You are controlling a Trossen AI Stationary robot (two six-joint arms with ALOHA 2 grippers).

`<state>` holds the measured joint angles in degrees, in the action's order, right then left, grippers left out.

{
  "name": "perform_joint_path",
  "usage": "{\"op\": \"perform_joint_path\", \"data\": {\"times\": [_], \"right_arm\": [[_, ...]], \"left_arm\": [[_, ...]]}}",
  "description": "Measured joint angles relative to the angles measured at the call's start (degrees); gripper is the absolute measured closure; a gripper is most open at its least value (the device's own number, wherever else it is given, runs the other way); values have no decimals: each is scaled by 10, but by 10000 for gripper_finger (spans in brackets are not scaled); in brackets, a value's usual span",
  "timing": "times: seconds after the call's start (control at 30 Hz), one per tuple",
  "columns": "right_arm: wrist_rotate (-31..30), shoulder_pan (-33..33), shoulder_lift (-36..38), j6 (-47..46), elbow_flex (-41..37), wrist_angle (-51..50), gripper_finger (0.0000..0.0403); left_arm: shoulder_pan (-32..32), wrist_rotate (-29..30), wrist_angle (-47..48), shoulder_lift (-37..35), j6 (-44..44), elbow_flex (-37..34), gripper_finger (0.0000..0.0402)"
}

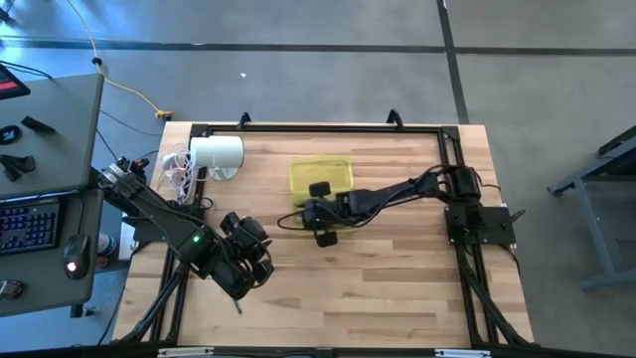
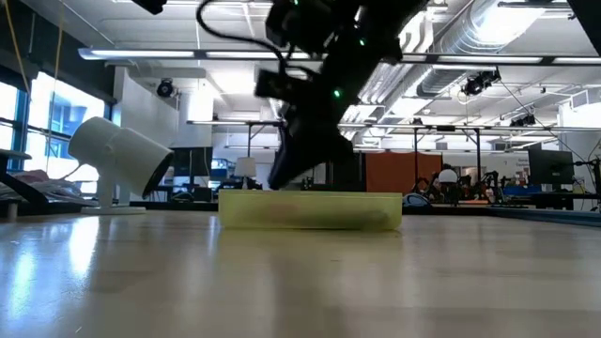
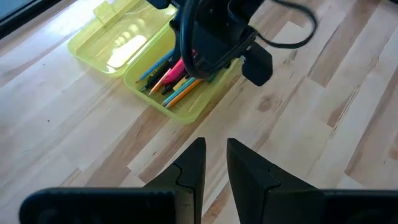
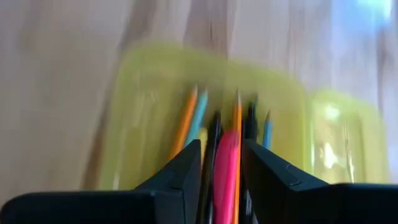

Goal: Pick & place school supplies into a supply box
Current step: Put the dark green crayon into the supply box

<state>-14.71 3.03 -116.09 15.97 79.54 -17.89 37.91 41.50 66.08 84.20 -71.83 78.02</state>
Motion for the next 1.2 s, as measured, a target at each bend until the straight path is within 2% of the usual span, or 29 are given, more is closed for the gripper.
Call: {"op": "perform_joint_path", "data": {"times": [0.1, 0.23, 0.3, 0.43, 0.63, 0.77, 0.83, 0.93, 1.03, 1.2], "right_arm": [[29, 8, 0, -9, 28, 8, 294], [120, 28, 1, -24, 50, 77, 291], [138, 42, 2, -24, 51, 113, 291], [124, 64, 2, -15, 51, 130, 291], [70, 76, 2, -11, 51, 80, 291], [86, 77, 2, -52, 50, 32, 290], [99, 76, 2, -68, 48, 22, 290], [106, 77, 2, -84, 35, 20, 290], [109, 80, 2, -113, 12, 24, 290], [121, 86, 2, -150, -30, 28, 290]], "left_arm": [[0, 0, 0, 0, 0, 0, 300], [0, -33, 0, 0, -7, 0, 300], [0, -90, 0, 0, -38, 0, 300], [4, -232, -1, 20, -126, 0, 300], [54, -380, -3, 87, -264, -16, 300], [71, -472, -7, 132, -415, -23, 300], [78, -488, -16, 152, -473, -29, 300], [82, -498, -75, 175, -512, -44, 300], [79, -520, -131, 196, -507, -59, 300], [78, -548, -133, 209, -511, -79, 300]]}}
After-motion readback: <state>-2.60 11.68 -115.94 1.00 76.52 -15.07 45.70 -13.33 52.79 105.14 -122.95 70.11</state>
